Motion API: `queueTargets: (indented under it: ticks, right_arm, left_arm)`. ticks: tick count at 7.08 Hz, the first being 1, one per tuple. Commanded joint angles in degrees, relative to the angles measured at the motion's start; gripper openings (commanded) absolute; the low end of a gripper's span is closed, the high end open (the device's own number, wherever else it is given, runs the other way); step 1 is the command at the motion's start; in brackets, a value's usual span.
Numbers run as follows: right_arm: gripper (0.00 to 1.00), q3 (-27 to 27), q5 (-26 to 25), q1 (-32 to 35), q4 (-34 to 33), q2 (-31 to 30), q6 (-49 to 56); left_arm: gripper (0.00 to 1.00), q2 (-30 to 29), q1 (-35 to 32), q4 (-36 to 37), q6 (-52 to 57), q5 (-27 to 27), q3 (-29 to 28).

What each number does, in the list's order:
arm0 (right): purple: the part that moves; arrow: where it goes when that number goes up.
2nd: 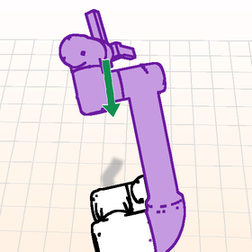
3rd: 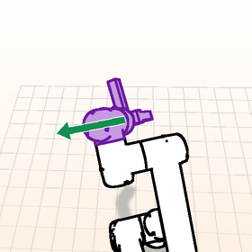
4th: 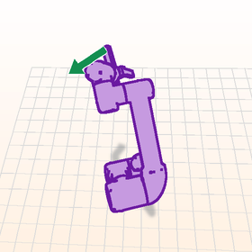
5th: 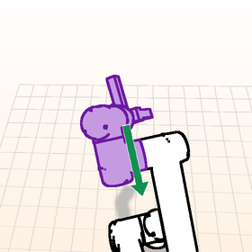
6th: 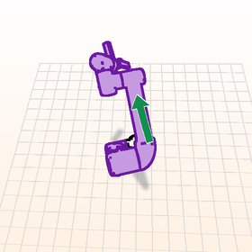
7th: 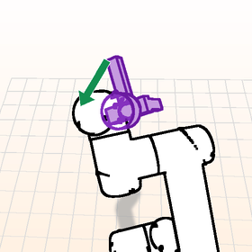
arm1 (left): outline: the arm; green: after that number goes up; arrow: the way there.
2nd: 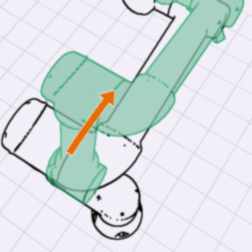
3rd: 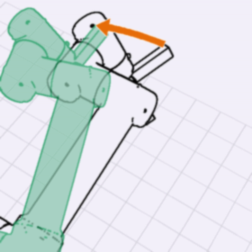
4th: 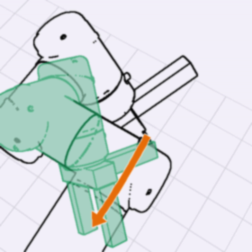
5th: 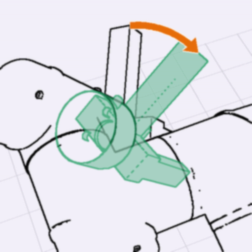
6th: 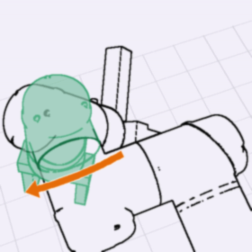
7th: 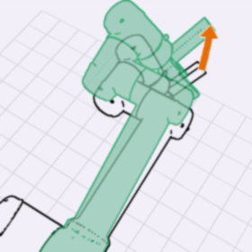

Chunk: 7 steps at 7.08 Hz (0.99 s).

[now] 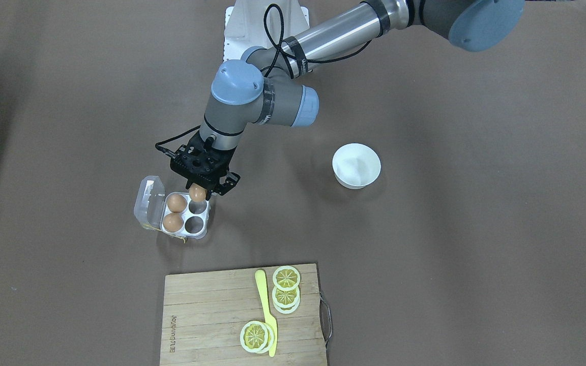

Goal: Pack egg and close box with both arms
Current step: 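Lower the egg into the empty slot and open the left gripper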

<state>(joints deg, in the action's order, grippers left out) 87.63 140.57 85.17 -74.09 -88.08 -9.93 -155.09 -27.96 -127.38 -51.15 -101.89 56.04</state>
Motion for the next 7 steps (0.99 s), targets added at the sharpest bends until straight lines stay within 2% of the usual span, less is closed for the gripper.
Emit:
queueTargets:
  ticks: [1,7]
  right_arm:
    - [1.0,0.0,0.05,0.0,0.0,-0.25,0.0]
    - [1.0,-0.17,0.05,0.09,0.09,-0.87,0.09]
  left_arm:
    - [0.37,-0.47,0.89,0.03,0.0,1.51,-0.76]
    - [0.37,-2.14,0.36,-0.06,-0.18,5.03,-1.02]
